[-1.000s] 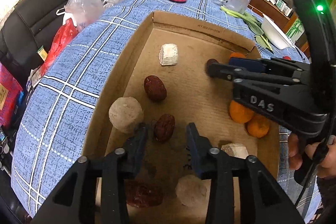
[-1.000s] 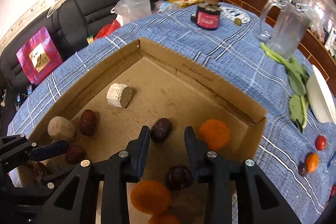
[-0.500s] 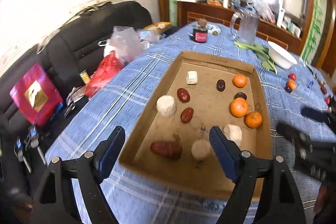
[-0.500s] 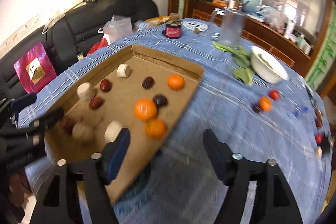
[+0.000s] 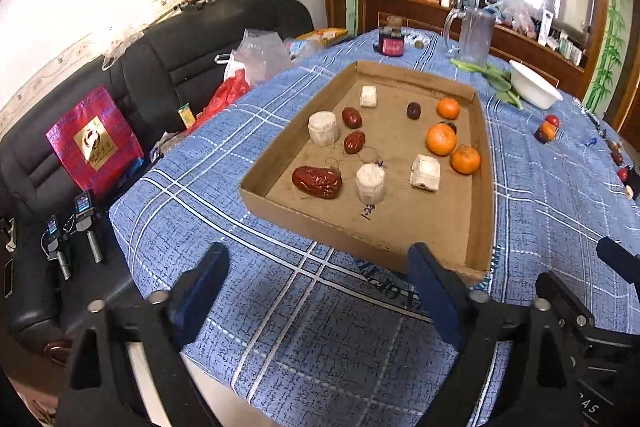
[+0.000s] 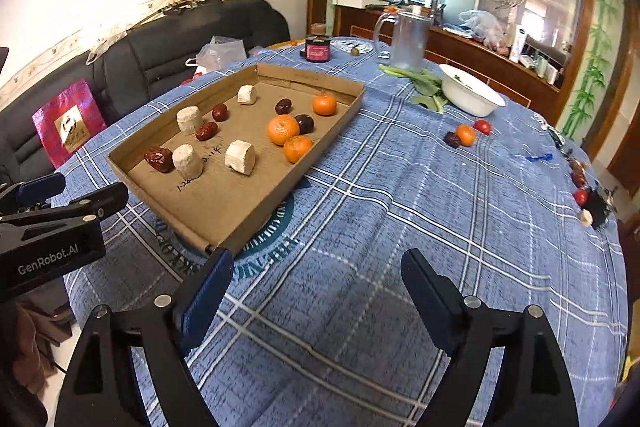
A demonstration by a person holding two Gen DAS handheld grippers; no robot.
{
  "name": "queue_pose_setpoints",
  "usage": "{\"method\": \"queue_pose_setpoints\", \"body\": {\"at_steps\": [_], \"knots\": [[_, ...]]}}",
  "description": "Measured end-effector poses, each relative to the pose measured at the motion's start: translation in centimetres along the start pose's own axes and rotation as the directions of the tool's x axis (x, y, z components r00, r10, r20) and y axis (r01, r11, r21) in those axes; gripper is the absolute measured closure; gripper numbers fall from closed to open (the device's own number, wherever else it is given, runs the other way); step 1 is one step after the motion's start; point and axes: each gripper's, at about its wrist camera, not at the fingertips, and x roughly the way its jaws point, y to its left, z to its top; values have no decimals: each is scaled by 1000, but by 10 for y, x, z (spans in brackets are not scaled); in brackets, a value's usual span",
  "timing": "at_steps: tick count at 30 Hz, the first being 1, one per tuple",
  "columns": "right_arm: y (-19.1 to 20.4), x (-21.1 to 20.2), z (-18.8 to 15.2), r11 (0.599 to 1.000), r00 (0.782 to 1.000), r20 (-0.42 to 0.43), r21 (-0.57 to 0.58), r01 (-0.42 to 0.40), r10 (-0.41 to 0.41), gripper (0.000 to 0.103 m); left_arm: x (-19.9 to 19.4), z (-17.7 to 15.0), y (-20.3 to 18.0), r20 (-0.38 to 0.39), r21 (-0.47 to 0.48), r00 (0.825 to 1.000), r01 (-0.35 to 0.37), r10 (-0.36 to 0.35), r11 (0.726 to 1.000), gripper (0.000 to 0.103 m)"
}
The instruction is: Organize fruits
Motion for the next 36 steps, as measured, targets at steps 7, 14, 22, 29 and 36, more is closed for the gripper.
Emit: {"method": "queue_pose_setpoints", "body": {"at_steps": [7,14,22,29,36], "knots": [[3,-11,-5,997,997,30,29,76,-77,14,-14,3,4,136,36,985,-110,104,993,5],[7,-20,-3,993,995,49,83,87,-91,13,-12,3,7,133,34,991,-36,31,999,5],[18,-20,-2,991,992,54,71,110,-114,13,-15,-2,10,147,23,989,22,-25,1000,5],[20,-19,-3,991,992,49,76,114,-118,13,-12,-3,12,123,24,990,60,-62,998,5],[20,-21,-4,990,991,49,75,117,-121,13,-9,-4,16,97,14,992,80,-81,997,5]]}}
